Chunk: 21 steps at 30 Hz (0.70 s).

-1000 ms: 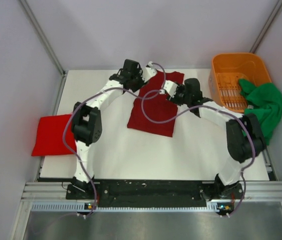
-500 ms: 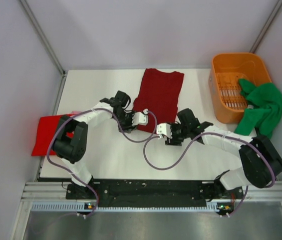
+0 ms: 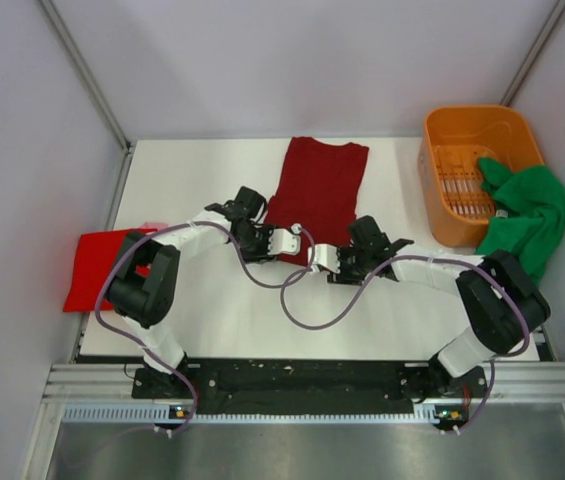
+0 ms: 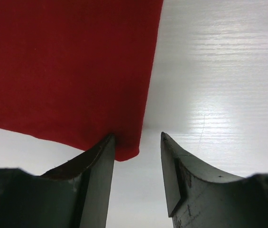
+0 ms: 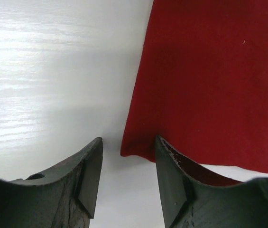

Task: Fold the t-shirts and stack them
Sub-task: Grab one side of the 2/3 rectangular tshirt with both arms

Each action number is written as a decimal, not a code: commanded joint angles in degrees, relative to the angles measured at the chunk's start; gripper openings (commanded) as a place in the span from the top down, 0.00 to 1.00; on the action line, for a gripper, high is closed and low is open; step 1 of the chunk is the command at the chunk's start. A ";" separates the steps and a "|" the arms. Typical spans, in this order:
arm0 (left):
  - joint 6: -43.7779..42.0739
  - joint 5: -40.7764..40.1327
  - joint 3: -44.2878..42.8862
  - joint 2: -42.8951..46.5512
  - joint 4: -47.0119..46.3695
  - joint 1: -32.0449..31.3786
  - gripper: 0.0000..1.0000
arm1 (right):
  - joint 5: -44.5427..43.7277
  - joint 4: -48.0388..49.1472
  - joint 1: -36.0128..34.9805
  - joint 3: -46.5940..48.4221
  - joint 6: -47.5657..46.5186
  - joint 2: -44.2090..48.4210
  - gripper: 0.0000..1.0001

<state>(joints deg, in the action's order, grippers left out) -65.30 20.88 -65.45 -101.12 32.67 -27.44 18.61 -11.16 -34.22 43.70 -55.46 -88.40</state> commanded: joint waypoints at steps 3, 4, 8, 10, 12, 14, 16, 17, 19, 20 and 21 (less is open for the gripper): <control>-1.50 -0.32 0.94 -1.27 -2.69 -0.68 0.54 | -5.07 1.32 -0.41 3.67 2.72 -3.71 0.55; -1.50 -0.40 0.85 -1.71 -2.61 -0.77 0.55 | -5.69 0.97 -0.32 4.19 2.90 -4.23 0.57; -1.59 -2.07 0.24 -2.94 -0.77 -1.47 0.85 | -7.62 -1.05 -0.32 5.08 2.82 -5.47 0.91; -0.36 -3.13 0.24 -2.85 -0.50 -1.56 1.00 | -8.24 -2.63 -0.41 5.25 2.99 -5.03 1.00; 0.87 -3.22 0.50 -1.80 0.29 -1.56 1.00 | -8.50 -5.53 -1.46 5.95 3.52 -3.28 1.00; 2.01 -2.34 1.02 0.82 2.30 -1.56 1.00 | -7.80 -7.55 -2.69 5.34 3.96 -0.12 1.00; 2.45 -1.64 2.25 3.81 4.41 -1.65 1.00 | -7.80 -9.75 -4.27 4.29 4.66 3.13 1.00; 2.72 -1.46 2.87 5.48 5.47 -1.74 1.00 | -8.15 -10.98 -5.32 3.59 5.01 4.45 1.00; 3.16 -1.37 4.18 8.21 8.71 -2.26 1.00 | -8.59 -14.31 -7.43 2.71 5.71 7.96 1.00; 3.51 -1.20 4.45 9.35 11.08 -2.61 1.00 | -8.68 -16.24 -8.49 2.36 6.15 9.46 1.00; 3.86 -0.76 4.63 10.67 13.63 -3.05 1.00 | -8.59 -18.61 -9.80 2.09 7.03 11.39 1.00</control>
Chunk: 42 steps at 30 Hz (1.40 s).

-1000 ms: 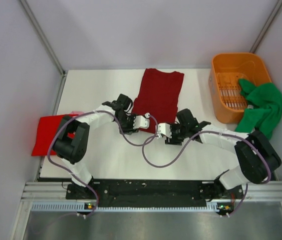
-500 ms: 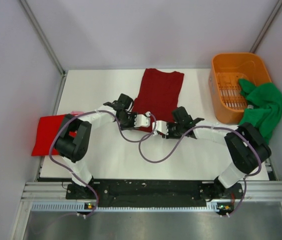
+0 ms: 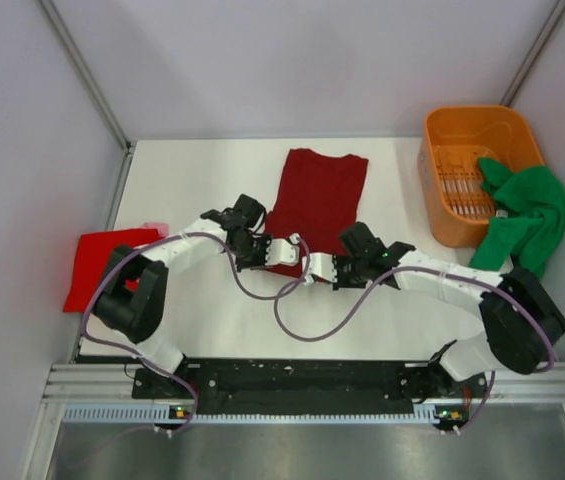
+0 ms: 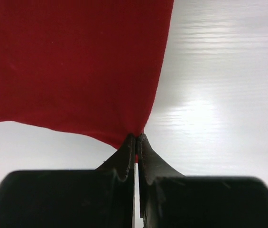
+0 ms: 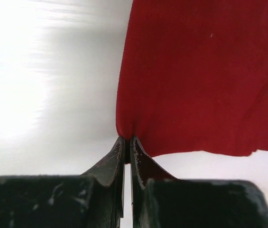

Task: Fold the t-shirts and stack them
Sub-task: Grab one side of the 2/3 rectangular tshirt with both arms, then fold the long partially folded tshirt into a neat square

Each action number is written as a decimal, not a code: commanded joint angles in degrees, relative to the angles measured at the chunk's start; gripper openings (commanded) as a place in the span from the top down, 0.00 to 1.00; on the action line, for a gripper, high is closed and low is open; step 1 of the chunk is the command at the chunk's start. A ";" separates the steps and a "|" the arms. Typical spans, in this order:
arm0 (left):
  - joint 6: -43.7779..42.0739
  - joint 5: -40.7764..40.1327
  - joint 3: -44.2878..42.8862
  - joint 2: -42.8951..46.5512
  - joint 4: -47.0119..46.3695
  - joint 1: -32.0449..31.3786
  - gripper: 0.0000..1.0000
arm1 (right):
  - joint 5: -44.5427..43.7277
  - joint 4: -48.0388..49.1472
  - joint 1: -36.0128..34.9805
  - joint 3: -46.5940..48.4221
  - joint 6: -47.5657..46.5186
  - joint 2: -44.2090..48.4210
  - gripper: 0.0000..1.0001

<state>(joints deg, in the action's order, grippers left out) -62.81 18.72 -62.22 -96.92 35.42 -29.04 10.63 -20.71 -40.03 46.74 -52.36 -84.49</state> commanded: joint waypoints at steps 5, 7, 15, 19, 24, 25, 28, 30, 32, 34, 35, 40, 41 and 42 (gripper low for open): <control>2.77 3.42 1.93 13.24 24.67 -3.92 1.00 | 2.54 -20.40 -10.67 -0.52 6.65 18.37 1.00; 4.44 4.39 0.35 15.35 29.33 -4.18 1.00 | 8.06 -24.97 -12.43 0.80 6.92 22.50 1.00; 8.13 10.81 -13.09 18.88 42.02 -4.27 1.00 | 14.77 -30.71 -12.62 7.04 9.29 29.47 1.00; 12.35 8.80 -19.33 16.51 38.16 -4.10 1.00 | 17.22 -30.01 -4.73 9.77 9.38 26.31 1.00; 18.68 2.12 -26.01 10.72 26.39 -3.57 1.00 | 17.93 -22.55 9.25 13.28 12.01 21.04 1.00; 19.38 1.15 -27.42 9.31 24.28 -3.40 1.00 | 17.76 -21.31 11.01 14.33 12.71 19.03 1.00; 21.66 -0.96 -34.17 2.99 20.58 -2.43 1.00 | 15.56 -17.53 15.85 16.79 14.12 14.19 1.00; 23.25 -1.93 -39.88 -2.02 19.60 -1.55 1.00 | 15.73 -16.04 18.66 18.38 14.21 11.20 1.00; 24.48 -2.11 -45.78 -7.20 19.95 -0.94 1.00 | 15.39 -14.37 20.86 19.61 14.56 8.30 1.00; 25.10 -2.63 -51.14 -12.83 20.22 -0.85 1.00 | 14.25 -12.43 22.27 20.49 14.65 5.58 1.00; 25.36 -2.98 -52.47 -14.42 19.87 -0.85 1.00 | 13.98 -11.82 22.80 20.93 14.31 4.43 1.00; 27.12 -7.29 -54.33 -20.14 12.85 -0.67 1.00 | 12.66 -7.16 25.52 23.21 15.09 -2.16 1.00; 27.30 -8.34 -54.33 -21.02 11.35 -0.76 1.00 | 12.14 -6.19 25.88 23.92 15.96 -4.00 1.00; 27.21 -9.22 -54.41 -22.07 9.69 -0.76 1.00 | 11.61 -5.58 26.40 24.53 16.75 -5.50 1.00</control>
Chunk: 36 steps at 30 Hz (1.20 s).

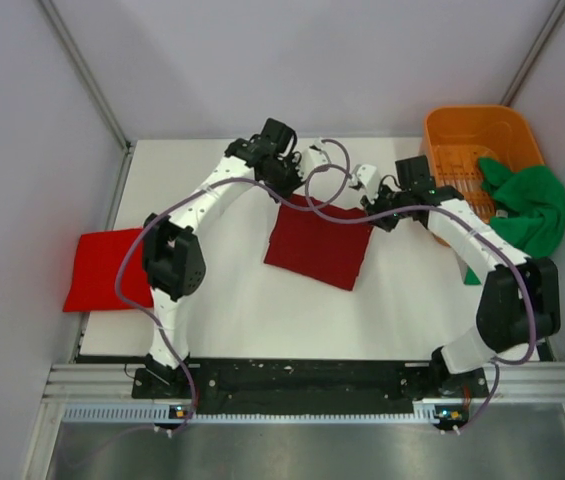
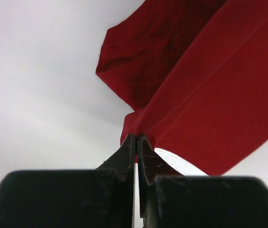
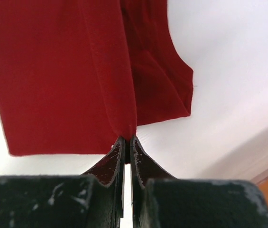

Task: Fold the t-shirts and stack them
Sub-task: Fold the long partially folded tshirt into a neat square

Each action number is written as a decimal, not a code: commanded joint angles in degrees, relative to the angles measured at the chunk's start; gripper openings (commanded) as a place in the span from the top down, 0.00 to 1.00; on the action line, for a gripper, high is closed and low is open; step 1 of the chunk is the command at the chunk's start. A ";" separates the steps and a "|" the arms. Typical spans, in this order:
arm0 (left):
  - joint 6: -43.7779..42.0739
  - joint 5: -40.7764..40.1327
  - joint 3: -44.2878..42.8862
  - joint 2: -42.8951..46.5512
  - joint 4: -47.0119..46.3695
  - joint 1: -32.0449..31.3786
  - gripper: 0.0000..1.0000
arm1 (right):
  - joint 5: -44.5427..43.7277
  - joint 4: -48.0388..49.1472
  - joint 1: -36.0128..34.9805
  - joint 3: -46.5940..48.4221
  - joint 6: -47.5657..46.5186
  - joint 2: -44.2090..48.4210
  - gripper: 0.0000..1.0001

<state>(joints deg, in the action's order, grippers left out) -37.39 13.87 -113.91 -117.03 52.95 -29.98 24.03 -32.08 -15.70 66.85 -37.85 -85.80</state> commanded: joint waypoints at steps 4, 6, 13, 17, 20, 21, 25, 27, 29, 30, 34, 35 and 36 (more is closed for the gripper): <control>3.19 -7.36 -2.90 -4.95 -14.44 0.18 1.00 | -4.60 8.34 2.78 6.71 4.27 -9.37 1.00; 3.64 -8.15 -3.07 -6.80 -17.52 0.18 1.00 | -6.09 10.44 2.70 7.41 5.58 -11.84 1.00; 6.97 -11.41 -7.38 -15.41 -19.81 0.18 0.96 | -11.90 17.56 2.78 11.63 9.98 -20.10 1.00; 9.78 -13.25 -8.08 -17.44 -23.06 0.27 0.93 | -12.43 20.73 2.78 14.70 11.39 -25.28 1.00; 11.19 -16.41 -8.61 -18.49 -24.38 0.62 0.93 | -13.57 21.09 2.61 16.99 11.48 -27.84 0.96; 11.80 -16.94 -8.79 -18.76 -24.38 0.71 0.93 | -14.01 21.61 2.52 17.26 11.04 -28.28 0.93; 13.74 -19.75 -8.96 -18.85 -24.30 1.23 0.81 | -16.38 24.69 2.17 18.05 10.42 -29.86 0.69; 15.06 -22.38 -9.05 -18.50 -24.91 1.50 0.63 | -19.88 24.52 2.17 19.63 12.26 -30.48 0.64; 16.46 -24.93 -9.57 -17.71 -25.26 1.94 0.52 | -23.14 23.12 2.17 21.82 16.20 -29.87 0.63; 17.86 -25.03 -10.36 -16.92 -25.00 2.46 0.48 | -23.50 22.41 2.26 22.27 18.31 -28.65 0.62; 27.42 -18.37 -13.36 -12.97 -20.71 5.97 0.41 | -22.45 19.08 2.08 20.87 27.72 -22.58 0.54; 29.89 -15.22 -12.49 -11.91 -19.56 7.11 0.40 | -21.93 17.76 1.99 20.26 29.83 -21.09 0.52; 32.35 -11.45 -10.74 -10.86 -18.68 7.73 0.38 | -21.57 16.62 2.08 19.38 32.54 -20.29 0.51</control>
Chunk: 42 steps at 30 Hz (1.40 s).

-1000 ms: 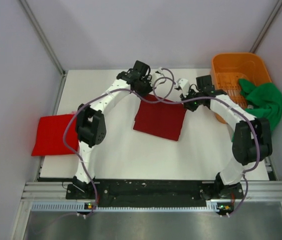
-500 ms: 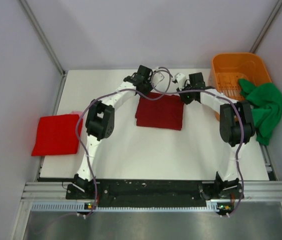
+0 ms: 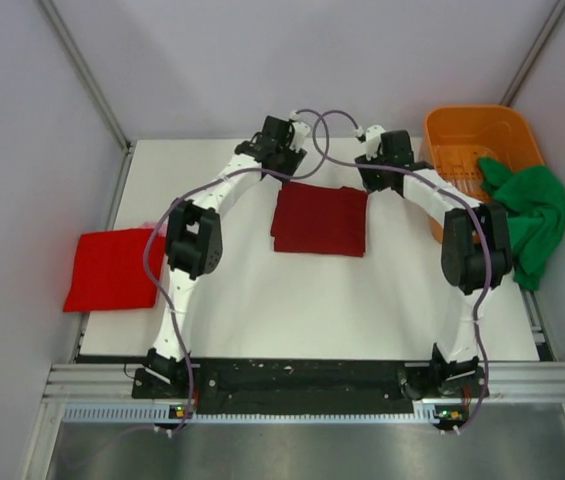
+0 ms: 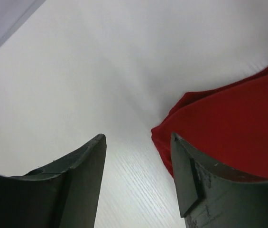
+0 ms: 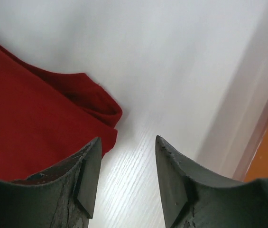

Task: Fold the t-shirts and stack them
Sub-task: Fold the long partially folded tshirt into a neat square, then put the neatly folded tshirt into the corner of the board with the left arm

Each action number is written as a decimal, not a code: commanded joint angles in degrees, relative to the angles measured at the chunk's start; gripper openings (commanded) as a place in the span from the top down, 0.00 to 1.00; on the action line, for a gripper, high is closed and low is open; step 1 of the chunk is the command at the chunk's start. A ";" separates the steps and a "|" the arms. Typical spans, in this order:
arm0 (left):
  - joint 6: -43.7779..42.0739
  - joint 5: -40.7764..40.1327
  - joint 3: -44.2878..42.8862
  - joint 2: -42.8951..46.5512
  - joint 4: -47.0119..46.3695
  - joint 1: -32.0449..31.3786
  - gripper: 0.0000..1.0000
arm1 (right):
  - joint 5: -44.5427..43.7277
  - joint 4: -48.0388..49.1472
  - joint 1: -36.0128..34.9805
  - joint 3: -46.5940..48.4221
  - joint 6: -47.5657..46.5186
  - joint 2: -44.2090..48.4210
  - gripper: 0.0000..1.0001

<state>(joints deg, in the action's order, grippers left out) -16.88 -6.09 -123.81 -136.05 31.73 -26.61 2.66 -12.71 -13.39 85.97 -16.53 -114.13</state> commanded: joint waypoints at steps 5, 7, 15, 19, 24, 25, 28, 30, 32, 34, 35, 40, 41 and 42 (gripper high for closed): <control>16.44 21.53 12.69 11.85 0.97 4.90 0.34 | 5.24 -8.99 -0.32 -3.61 21.26 10.15 0.45; 18.36 23.39 16.74 12.21 0.71 4.90 0.33 | 7.18 -9.61 -0.41 -5.72 23.20 10.50 0.45; 24.61 28.13 21.94 9.23 0.71 5.69 0.01 | 10.62 -9.17 -0.32 -12.67 24.27 10.59 0.44; 26.72 32.53 21.95 5.80 0.79 5.87 0.11 | 9.91 -9.00 -0.32 -13.90 24.36 11.12 0.43; 29.01 40.70 19.84 2.11 1.93 5.87 0.62 | 9.56 -9.09 -0.15 -14.52 24.27 12.61 0.43; 29.10 42.02 19.49 1.84 2.11 5.96 0.74 | 9.47 -9.00 -0.23 -14.61 24.27 13.13 0.43; 29.10 45.28 19.66 2.80 2.46 6.83 1.00 | 9.30 -9.00 -0.15 -15.13 23.92 15.15 0.43; 28.23 46.60 20.79 4.55 3.25 8.15 1.00 | 8.69 -9.09 -0.15 -15.83 23.39 16.74 0.42; 25.77 46.00 22.98 8.06 5.09 9.55 1.00 | 7.28 -9.09 -0.23 -17.15 23.04 18.67 0.42; 22.35 44.59 27.11 12.28 6.33 11.13 1.00 | 6.66 -9.26 -0.15 -18.29 22.60 20.43 0.42; 20.33 43.71 29.74 14.73 7.03 12.19 1.00 | 6.31 -9.26 -0.15 -18.99 22.43 21.57 0.41; 9.78 39.93 41.96 25.64 11.77 18.07 1.00 | 6.22 -9.53 -0.15 -21.46 22.25 26.14 0.40; 8.03 39.49 43.81 27.57 13.00 19.04 1.00 | 6.57 -9.61 -0.15 -21.55 22.25 26.50 0.40; 6.53 38.88 45.22 28.98 14.49 20.71 1.00 | 6.83 -9.61 -0.15 -21.64 22.42 26.85 0.38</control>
<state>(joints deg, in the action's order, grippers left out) -0.45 35.38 -83.61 -116.22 39.81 -10.66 9.47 -23.27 -13.39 64.82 6.11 -90.94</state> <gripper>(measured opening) 0.045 0.600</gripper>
